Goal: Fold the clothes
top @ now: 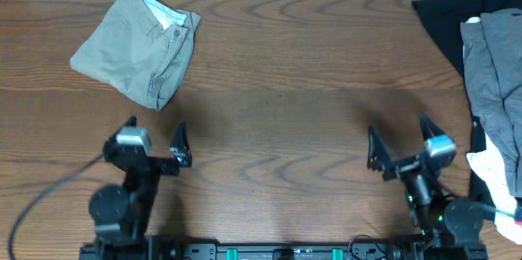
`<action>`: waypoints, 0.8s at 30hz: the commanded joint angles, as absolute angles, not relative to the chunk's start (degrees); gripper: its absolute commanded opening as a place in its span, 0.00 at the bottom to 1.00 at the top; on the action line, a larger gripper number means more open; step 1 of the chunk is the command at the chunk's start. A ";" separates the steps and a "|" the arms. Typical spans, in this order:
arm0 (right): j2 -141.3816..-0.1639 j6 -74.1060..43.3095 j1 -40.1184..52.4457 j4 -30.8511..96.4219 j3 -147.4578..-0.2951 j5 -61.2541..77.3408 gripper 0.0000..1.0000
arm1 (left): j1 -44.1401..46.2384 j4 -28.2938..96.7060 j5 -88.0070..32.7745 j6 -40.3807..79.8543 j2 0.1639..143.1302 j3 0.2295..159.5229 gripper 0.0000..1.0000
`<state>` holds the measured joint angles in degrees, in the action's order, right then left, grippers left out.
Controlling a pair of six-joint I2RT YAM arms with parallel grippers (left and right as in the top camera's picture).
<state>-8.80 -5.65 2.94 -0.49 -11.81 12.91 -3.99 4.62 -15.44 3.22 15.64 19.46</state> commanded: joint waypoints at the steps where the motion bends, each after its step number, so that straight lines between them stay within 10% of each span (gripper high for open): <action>1: -18.06 -6.90 3.40 3.03 -19.62 9.15 0.99 | -3.77 6.61 -14.57 3.99 27.31 27.42 0.98; 12: -63.05 -0.10 0.47 32.95 -56.66 -0.89 0.99 | -3.77 33.58 -20.58 4.16 64.99 61.80 0.98; 24: -88.16 -2.94 -6.59 45.04 -69.65 8.19 0.99 | -3.77 42.57 -22.11 4.47 70.17 69.08 0.98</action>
